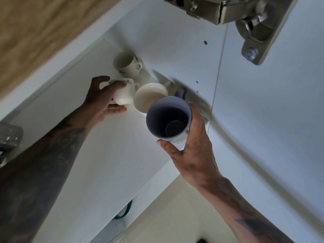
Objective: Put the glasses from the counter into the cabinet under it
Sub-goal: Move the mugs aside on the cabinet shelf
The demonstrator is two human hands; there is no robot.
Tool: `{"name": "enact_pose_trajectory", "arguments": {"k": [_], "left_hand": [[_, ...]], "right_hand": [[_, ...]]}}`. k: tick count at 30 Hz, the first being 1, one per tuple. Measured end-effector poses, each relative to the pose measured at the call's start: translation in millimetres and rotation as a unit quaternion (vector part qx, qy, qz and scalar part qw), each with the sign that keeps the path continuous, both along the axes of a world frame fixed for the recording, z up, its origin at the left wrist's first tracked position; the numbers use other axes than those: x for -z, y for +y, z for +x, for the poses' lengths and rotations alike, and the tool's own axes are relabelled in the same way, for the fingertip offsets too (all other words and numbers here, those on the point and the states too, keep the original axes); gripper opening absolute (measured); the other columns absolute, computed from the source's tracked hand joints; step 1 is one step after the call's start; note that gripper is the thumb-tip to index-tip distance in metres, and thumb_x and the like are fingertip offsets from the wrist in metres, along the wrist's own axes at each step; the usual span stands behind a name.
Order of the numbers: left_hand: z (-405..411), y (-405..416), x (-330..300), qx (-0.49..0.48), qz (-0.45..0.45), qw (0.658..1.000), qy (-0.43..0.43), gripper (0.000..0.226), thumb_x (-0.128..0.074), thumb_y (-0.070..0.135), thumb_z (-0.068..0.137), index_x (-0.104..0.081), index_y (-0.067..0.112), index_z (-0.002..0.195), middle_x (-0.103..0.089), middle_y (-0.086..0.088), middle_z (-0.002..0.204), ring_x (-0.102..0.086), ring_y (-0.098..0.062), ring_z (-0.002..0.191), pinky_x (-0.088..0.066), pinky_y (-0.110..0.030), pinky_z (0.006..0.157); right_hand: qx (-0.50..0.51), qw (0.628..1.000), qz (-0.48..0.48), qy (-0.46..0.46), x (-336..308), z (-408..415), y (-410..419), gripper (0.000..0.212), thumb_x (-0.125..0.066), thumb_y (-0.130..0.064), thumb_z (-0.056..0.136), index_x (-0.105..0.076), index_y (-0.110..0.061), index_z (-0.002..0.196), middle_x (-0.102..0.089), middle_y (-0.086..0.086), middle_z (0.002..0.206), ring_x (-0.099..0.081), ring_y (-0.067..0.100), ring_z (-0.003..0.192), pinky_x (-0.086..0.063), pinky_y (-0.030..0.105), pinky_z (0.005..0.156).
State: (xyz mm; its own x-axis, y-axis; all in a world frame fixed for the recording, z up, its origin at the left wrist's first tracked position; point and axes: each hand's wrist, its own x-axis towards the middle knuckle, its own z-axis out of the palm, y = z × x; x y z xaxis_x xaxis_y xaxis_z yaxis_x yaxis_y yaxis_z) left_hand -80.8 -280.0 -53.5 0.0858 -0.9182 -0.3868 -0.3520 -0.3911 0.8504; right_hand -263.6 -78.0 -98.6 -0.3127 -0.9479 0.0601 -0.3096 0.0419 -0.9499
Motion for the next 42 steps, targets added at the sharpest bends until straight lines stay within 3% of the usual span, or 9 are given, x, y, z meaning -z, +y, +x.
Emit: {"name": "enact_pose_trajectory", "arguments": {"k": [6, 11, 19, 25, 28, 31, 34, 36, 42], "left_hand": [[-10, 20, 8, 0.038, -0.097, 0.994, -0.039, 0.021, -0.082, 0.03, 0.081, -0.063, 0.029, 0.09, -0.069, -0.012, 0.115, -0.072, -0.029, 0.101, -0.063, -0.044, 0.082], [-20, 27, 22, 0.048, -0.084, 0.995, 0.026, 0.008, -0.067, 0.022, 0.093, -0.069, 0.026, 0.099, -0.072, -0.003, 0.117, -0.07, -0.015, 0.106, -0.058, -0.033, 0.089], [-34, 15, 9, 0.073, -0.054, 0.993, 0.076, 0.033, -0.058, 0.014, 0.083, -0.056, 0.027, 0.114, -0.068, -0.003, 0.113, -0.064, -0.019, 0.092, -0.055, -0.028, 0.067], [-34, 4, 11, -0.069, -0.029, 0.993, 0.09, 0.055, -0.065, 0.028, 0.094, -0.039, 0.015, 0.14, -0.057, -0.011, 0.135, -0.067, -0.026, 0.102, -0.057, -0.037, 0.077], [-42, -4, 6, -0.167, 0.014, 0.972, 0.168, 0.047, -0.055, 0.031, 0.1, -0.042, 0.013, 0.141, -0.06, -0.018, 0.122, -0.065, -0.028, 0.093, -0.056, -0.038, 0.069], [-57, -7, -1, -0.203, 0.018, 0.945, 0.255, 0.05, -0.051, 0.037, 0.102, -0.04, 0.011, 0.142, -0.062, -0.015, 0.099, -0.066, -0.026, 0.082, -0.056, -0.03, 0.055], [-69, -8, -2, -0.173, 0.028, 0.934, 0.31, 0.041, -0.041, 0.047, 0.103, -0.055, 0.009, 0.112, -0.071, -0.012, 0.08, -0.071, -0.025, 0.066, -0.055, -0.027, 0.048], [-71, -9, 0, -0.177, 0.038, 0.924, 0.336, 0.046, -0.038, 0.052, 0.103, -0.054, 0.009, 0.106, -0.07, -0.014, 0.093, -0.069, -0.028, 0.073, -0.057, -0.033, 0.06], [-51, -8, 9, -0.206, 0.035, 0.914, 0.347, 0.071, -0.037, 0.06, 0.1, -0.032, 0.008, 0.148, -0.045, -0.018, 0.151, -0.056, -0.033, 0.125, -0.041, -0.048, 0.11]], "right_hand": [[0.005, 1.0, 0.006, -0.008, -5, 1, 0, 0.094, -0.085, -0.031, 0.072, -0.027, -0.024, 0.147, -0.045, -0.01, 0.143, -0.047, 0.006, 0.129, -0.047, 0.022, 0.101], [0.005, 1.0, 0.002, -0.01, -2, 2, 1, 0.096, -0.085, -0.03, 0.072, -0.026, -0.024, 0.147, -0.045, -0.01, 0.143, -0.047, 0.007, 0.129, -0.049, 0.024, 0.101], [0.028, 0.999, -0.003, -0.023, 4, 9, -2, 0.093, -0.085, -0.031, 0.072, -0.026, -0.029, 0.145, -0.048, -0.014, 0.139, -0.049, 0.002, 0.122, -0.035, -0.006, 0.087], [0.023, 1.0, 0.003, 0.002, 4, 7, -1, 0.095, -0.084, -0.035, 0.073, -0.025, -0.027, 0.147, -0.047, -0.013, 0.141, -0.05, 0.004, 0.123, -0.043, 0.005, 0.091], [0.027, 1.0, 0.004, 0.011, 4, 8, -1, 0.095, -0.083, -0.034, 0.074, -0.023, -0.028, 0.147, -0.046, -0.011, 0.143, -0.05, 0.006, 0.126, -0.052, 0.024, 0.097], [0.03, 0.999, 0.012, 0.012, 5, 10, -2, 0.095, -0.082, -0.035, 0.075, -0.021, -0.032, 0.147, -0.045, -0.013, 0.142, -0.051, 0.004, 0.123, -0.049, 0.013, 0.09], [0.03, 0.999, 0.018, 0.02, 5, 11, -4, 0.095, -0.082, -0.039, 0.074, -0.019, -0.035, 0.146, -0.046, -0.015, 0.142, -0.052, 0.004, 0.12, -0.049, 0.014, 0.085], [0.032, 0.999, 0.015, 0.034, 6, 11, -5, 0.096, -0.081, -0.041, 0.074, -0.018, -0.035, 0.146, -0.047, -0.016, 0.141, -0.053, 0.005, 0.12, -0.053, 0.023, 0.087], [0.037, 0.999, 0.013, 0.033, 11, 11, -5, 0.094, -0.08, -0.044, 0.074, -0.021, -0.034, 0.146, -0.048, -0.015, 0.14, -0.053, 0.006, 0.118, -0.048, 0.019, 0.082]]}}
